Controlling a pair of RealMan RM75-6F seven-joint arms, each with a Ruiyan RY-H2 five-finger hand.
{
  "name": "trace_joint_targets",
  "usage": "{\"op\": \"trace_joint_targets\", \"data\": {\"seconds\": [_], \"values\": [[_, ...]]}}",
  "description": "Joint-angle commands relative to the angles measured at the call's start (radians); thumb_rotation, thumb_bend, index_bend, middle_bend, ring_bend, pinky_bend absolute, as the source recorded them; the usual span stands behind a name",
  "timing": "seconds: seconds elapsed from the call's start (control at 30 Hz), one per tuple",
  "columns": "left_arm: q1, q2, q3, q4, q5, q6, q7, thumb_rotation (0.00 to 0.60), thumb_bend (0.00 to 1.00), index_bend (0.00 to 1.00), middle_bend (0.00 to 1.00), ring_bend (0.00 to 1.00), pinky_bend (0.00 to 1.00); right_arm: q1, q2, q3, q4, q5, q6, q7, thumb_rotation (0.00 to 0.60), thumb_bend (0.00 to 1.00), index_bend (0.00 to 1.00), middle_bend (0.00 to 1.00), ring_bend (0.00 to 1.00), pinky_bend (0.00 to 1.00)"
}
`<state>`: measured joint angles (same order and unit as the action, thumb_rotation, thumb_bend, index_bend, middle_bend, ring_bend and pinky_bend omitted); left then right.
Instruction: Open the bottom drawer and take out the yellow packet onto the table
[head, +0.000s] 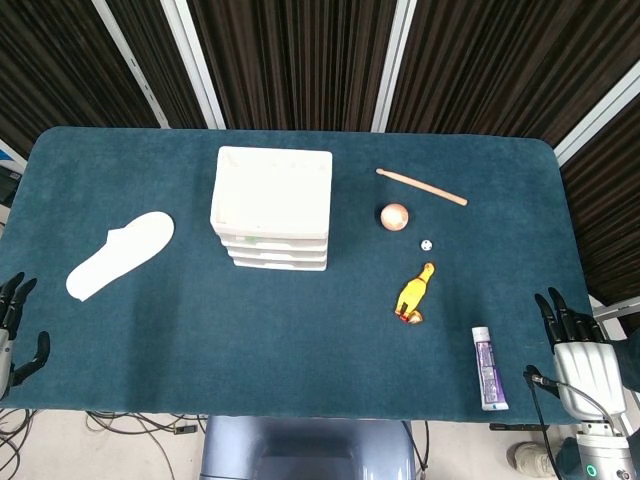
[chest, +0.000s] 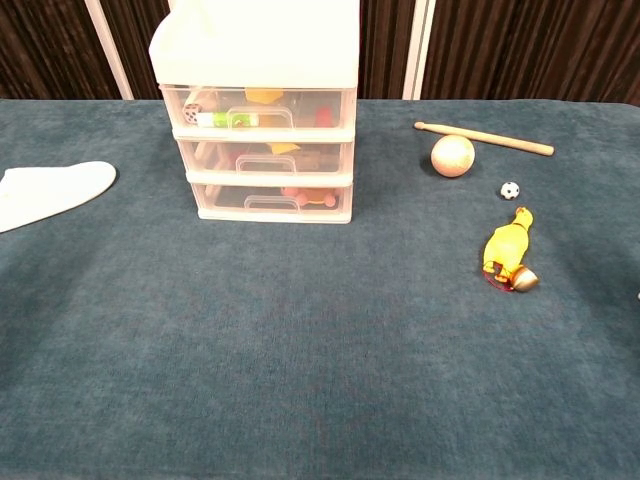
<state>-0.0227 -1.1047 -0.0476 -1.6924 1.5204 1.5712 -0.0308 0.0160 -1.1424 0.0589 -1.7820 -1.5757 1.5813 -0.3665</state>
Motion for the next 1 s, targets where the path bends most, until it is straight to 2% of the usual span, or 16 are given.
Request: {"op": "trace_joint_targets", "data": {"seconds": [0.03, 0.23, 0.4, 0.6, 0.7, 0.87, 1.0], "values": [[-0.001, 0.000, -0.001, -0.001, -0.001, 0.000, 0.001, 0.600, 0.51, 0.03, 0.00, 0.00, 0.00, 0.004, 0.005, -0.005, -0.001, -0.017, -0.002, 0.060, 0.600, 0.16, 0.01, 0.08, 0.25, 0.23], [0.002, 0.000, 0.001, 0.000, 0.003, 0.004, 0.000, 0.600, 0.51, 0.03, 0.00, 0.00, 0.00, 0.014, 0.003, 0.000, 0.021, 0.000, -0.022, 0.135, 0.600, 0.16, 0.01, 0.10, 0.26, 0.23], [0.004, 0.001, 0.005, -0.004, 0.007, 0.005, 0.002, 0.600, 0.51, 0.03, 0.00, 0.00, 0.00, 0.036, -0.017, 0.004, 0.058, 0.012, -0.060, 0.244, 0.600, 0.16, 0.01, 0.12, 0.26, 0.24], [0.004, 0.001, 0.005, -0.004, 0.005, 0.004, -0.003, 0.600, 0.51, 0.03, 0.00, 0.00, 0.00, 0.090, -0.029, -0.035, 0.058, -0.034, -0.164, 0.540, 0.600, 0.23, 0.01, 0.19, 0.32, 0.32], [0.002, 0.002, 0.004, -0.003, -0.001, -0.002, -0.008, 0.600, 0.51, 0.03, 0.00, 0.00, 0.00, 0.116, -0.058, -0.036, 0.083, -0.053, -0.191, 0.513, 0.600, 0.23, 0.01, 0.23, 0.35, 0.42], [-0.001, 0.004, 0.002, -0.004, -0.009, -0.012, -0.014, 0.600, 0.51, 0.03, 0.00, 0.00, 0.00, 0.161, -0.125, -0.016, 0.059, -0.044, -0.241, 0.403, 0.600, 0.28, 0.02, 0.39, 0.50, 0.70], [-0.003, 0.005, 0.001, -0.004, -0.009, -0.015, -0.018, 0.600, 0.51, 0.03, 0.00, 0.00, 0.00, 0.215, -0.195, 0.019, 0.025, 0.014, -0.316, 0.351, 0.600, 0.31, 0.02, 0.42, 0.54, 0.75]]}}
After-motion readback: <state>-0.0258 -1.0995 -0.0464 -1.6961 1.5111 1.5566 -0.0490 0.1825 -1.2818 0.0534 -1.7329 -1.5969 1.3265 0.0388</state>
